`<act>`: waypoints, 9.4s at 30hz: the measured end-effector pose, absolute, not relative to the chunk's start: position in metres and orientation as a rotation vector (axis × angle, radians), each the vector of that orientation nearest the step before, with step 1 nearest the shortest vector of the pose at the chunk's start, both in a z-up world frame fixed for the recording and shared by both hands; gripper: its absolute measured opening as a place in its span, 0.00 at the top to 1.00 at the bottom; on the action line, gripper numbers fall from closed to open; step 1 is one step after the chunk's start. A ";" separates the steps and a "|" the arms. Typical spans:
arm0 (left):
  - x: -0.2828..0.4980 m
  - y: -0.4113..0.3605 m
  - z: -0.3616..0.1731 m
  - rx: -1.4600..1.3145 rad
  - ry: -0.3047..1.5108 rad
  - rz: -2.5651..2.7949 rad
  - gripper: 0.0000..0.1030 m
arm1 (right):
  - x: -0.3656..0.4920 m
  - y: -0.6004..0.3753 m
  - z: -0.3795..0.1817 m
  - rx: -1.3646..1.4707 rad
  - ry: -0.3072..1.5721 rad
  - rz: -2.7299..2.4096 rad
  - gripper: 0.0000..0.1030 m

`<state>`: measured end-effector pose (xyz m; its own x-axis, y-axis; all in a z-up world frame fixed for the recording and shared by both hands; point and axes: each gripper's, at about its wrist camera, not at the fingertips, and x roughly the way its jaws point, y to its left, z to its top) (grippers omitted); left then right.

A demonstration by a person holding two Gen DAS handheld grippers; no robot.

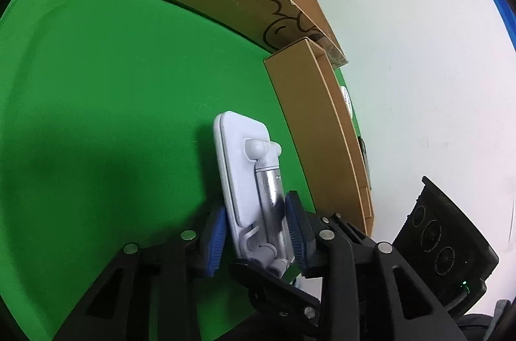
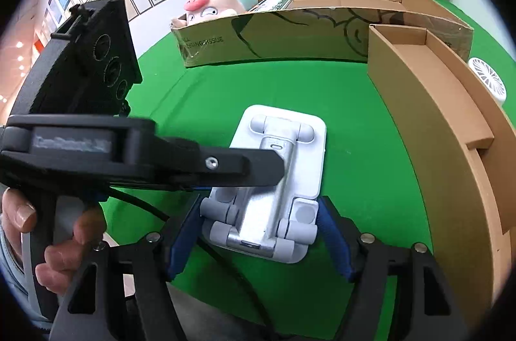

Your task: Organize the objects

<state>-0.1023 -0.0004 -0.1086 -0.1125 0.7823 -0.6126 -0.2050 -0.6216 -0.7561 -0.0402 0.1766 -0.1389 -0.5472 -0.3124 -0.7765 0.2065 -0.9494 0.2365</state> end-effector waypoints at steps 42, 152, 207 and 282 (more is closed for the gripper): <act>-0.333 0.032 0.018 -1.407 -0.503 2.083 0.72 | -0.260 0.218 -0.041 1.195 -0.265 -2.440 0.34; -0.101 0.058 -0.060 -1.251 -0.208 2.152 0.02 | -0.011 0.273 -0.100 1.151 -0.218 -2.724 0.00; -0.035 0.051 0.086 -0.882 -0.060 2.392 0.85 | -0.024 0.225 -0.020 0.928 -0.067 -2.965 0.84; -0.398 0.119 -0.040 -1.478 0.119 2.308 0.74 | -0.320 0.273 -0.131 1.607 -0.139 -2.615 0.84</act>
